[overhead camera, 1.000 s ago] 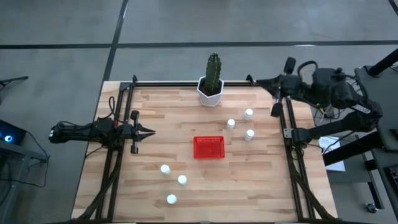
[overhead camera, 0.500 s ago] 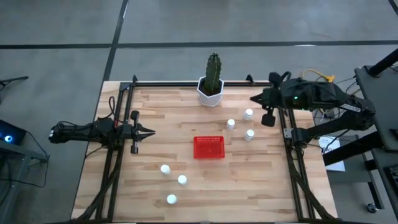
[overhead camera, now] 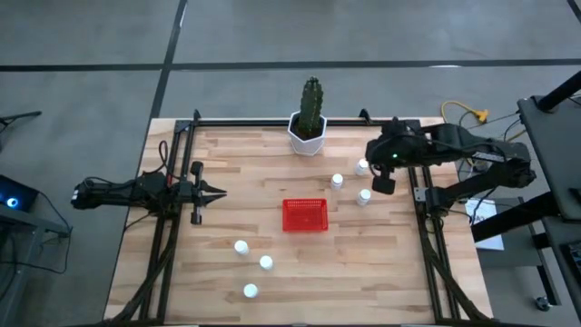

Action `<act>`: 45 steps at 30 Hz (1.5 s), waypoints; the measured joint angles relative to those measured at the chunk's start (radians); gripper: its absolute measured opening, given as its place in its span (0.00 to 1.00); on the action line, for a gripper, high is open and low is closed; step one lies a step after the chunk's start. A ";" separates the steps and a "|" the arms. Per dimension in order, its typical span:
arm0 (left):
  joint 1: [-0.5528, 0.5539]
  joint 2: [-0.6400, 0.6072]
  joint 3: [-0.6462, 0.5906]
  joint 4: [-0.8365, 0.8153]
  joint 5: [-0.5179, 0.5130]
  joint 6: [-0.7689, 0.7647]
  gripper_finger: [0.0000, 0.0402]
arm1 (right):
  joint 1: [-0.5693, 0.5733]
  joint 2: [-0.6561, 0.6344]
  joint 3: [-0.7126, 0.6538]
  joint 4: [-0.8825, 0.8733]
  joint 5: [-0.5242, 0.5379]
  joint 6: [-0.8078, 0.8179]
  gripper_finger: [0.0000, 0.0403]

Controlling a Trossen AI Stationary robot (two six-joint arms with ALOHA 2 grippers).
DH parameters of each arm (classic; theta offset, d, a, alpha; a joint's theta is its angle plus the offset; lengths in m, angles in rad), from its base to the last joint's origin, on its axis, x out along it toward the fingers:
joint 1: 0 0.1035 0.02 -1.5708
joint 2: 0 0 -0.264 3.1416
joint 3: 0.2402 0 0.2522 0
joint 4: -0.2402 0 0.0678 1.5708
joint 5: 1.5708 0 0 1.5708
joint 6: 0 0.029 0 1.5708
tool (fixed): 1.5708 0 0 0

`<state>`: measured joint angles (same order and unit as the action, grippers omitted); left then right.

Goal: Pick and place pill bottles into a basket
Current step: Put the white pill bottle into the red bin

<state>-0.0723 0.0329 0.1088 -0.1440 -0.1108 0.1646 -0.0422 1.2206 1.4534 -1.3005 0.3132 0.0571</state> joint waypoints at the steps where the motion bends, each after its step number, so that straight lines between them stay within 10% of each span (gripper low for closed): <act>1: 0.000 0.001 0.000 0.000 0.000 0.000 0.04 | 0.000 0.010 -0.002 -0.007 -0.001 0.008 0.02; 45: 0.000 0.052 0.000 0.004 0.000 0.000 0.04 | 0.000 -0.029 -0.481 0.221 -0.131 0.021 0.02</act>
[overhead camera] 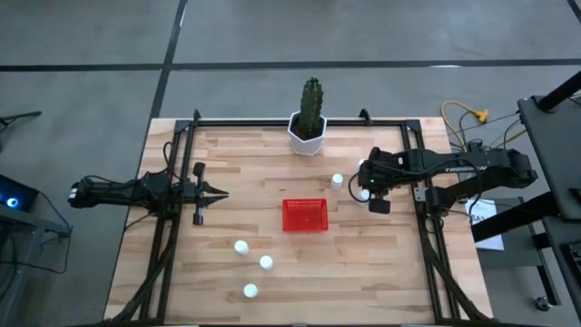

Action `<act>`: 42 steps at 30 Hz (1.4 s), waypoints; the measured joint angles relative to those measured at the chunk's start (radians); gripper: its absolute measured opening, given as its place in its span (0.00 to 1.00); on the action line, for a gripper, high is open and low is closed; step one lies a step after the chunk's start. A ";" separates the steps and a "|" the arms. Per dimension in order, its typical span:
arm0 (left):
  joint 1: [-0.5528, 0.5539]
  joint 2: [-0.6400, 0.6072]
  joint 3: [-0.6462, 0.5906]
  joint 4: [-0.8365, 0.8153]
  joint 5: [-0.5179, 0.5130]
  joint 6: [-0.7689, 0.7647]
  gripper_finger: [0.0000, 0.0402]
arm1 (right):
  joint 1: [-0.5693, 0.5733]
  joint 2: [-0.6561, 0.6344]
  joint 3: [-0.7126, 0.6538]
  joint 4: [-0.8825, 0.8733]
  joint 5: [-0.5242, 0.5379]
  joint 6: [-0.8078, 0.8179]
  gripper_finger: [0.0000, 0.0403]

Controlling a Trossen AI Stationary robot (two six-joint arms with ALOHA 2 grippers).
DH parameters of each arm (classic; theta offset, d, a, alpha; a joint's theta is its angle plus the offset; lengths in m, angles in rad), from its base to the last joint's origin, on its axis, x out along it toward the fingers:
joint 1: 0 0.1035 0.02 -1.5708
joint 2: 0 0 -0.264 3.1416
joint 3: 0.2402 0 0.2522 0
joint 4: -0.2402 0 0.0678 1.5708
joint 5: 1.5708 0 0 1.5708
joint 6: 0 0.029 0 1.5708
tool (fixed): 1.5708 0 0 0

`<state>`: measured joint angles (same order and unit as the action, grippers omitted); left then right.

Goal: Pick and place pill bottles into a basket
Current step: Put the white pill bottle into the red bin

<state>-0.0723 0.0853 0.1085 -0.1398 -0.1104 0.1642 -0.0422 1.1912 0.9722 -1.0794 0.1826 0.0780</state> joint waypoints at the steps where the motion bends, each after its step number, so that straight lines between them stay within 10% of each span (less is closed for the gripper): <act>1: 0.000 -0.001 0.000 0.000 0.000 0.000 0.04 | 0.000 0.000 0.000 0.007 0.000 -0.003 0.02; 18: 0.000 -0.001 0.000 0.008 0.000 0.330 0.04 | 0.000 0.000 0.015 0.047 -0.048 0.027 0.05; 42: 0.000 -0.001 0.000 0.007 0.000 0.331 0.04 | 0.000 0.002 -0.025 0.045 -0.060 0.046 0.48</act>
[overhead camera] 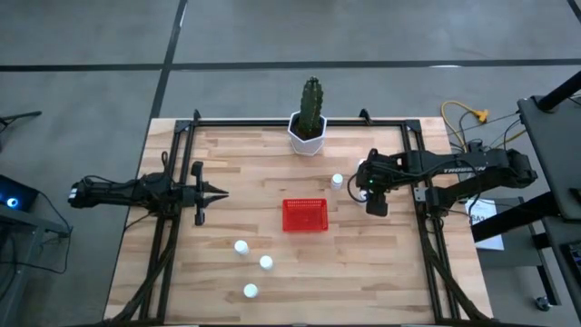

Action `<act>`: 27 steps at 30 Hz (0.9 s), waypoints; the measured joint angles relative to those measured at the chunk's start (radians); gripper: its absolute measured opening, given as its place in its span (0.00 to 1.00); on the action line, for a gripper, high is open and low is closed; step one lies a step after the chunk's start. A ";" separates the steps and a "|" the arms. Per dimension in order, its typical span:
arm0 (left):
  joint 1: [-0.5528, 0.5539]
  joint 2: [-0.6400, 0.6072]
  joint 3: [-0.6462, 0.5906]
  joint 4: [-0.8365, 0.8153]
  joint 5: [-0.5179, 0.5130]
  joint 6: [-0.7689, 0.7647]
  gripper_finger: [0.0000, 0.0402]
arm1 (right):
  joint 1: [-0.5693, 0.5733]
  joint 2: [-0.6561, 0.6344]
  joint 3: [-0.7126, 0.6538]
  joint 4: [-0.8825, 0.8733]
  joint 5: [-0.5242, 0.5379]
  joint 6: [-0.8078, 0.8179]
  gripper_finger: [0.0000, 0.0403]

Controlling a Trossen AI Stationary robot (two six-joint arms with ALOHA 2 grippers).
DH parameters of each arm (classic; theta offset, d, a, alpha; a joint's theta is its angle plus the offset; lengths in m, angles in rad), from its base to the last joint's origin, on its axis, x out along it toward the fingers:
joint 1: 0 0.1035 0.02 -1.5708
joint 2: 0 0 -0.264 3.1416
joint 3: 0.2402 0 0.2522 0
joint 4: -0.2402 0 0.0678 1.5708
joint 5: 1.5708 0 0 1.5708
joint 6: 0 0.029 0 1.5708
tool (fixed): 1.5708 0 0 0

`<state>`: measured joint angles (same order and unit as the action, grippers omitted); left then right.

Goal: Pick and place pill bottles into a basket
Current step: Put the white pill bottle into the red bin

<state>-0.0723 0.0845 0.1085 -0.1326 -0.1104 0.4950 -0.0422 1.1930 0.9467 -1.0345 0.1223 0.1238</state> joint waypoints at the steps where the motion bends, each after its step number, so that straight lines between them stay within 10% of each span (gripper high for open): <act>1: 0.000 0.000 0.000 0.000 0.000 0.000 0.04 | 0.000 0.000 0.000 0.000 0.000 0.000 0.49; 27: 0.000 0.000 0.000 0.000 0.000 0.000 0.04 | 0.000 0.000 -0.125 0.123 0.000 -0.078 0.54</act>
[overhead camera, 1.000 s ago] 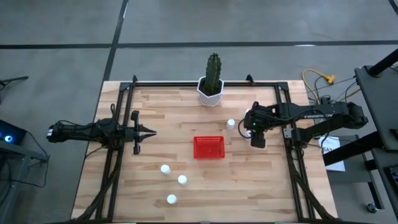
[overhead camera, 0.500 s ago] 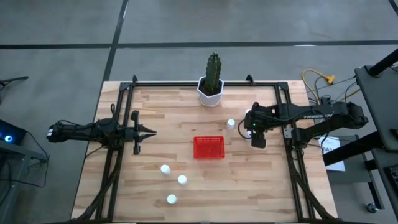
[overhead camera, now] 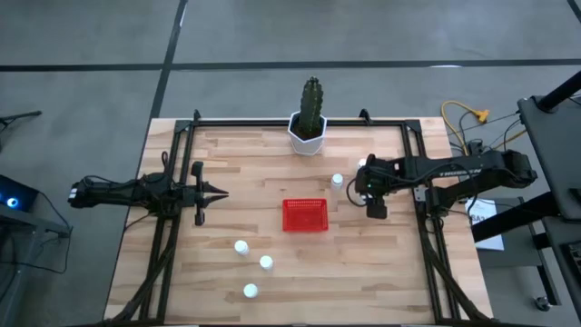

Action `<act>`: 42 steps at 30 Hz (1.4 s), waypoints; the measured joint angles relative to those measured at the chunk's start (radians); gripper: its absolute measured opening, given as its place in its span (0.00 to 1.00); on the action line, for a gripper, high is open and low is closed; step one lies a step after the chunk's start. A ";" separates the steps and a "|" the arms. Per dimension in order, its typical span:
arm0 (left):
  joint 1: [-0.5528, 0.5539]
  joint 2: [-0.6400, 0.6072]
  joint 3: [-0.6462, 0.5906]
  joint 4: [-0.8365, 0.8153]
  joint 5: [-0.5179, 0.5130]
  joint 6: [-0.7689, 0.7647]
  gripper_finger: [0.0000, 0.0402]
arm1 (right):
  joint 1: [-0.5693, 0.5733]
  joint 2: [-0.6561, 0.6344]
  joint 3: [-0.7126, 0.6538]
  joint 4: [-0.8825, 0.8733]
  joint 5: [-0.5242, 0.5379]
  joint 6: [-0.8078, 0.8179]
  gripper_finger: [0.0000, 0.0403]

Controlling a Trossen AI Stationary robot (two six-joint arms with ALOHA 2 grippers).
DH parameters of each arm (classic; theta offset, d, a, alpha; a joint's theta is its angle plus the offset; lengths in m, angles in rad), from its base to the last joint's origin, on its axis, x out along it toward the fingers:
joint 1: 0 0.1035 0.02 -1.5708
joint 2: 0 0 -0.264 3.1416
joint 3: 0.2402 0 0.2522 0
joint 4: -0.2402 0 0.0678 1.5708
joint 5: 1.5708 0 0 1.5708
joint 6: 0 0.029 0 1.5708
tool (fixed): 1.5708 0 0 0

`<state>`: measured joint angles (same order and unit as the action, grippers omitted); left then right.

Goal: Pick and place pill bottles into a basket
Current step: Put the white pill bottle into the red bin

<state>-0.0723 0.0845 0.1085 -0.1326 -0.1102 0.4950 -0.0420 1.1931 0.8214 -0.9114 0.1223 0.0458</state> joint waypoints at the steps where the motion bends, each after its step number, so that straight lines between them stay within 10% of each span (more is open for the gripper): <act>1: 0.000 0.000 0.000 0.000 0.000 0.000 0.04 | 0.000 0.000 -0.004 0.008 0.000 0.000 0.54; 42: 0.000 0.000 0.000 0.000 0.000 0.000 0.04 | -0.001 0.002 -0.132 0.176 0.012 -0.053 0.54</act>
<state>-0.0723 0.0845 0.1085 -0.1326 -0.1101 0.4946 -0.0425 1.1950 0.6890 -0.7359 0.1339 -0.0076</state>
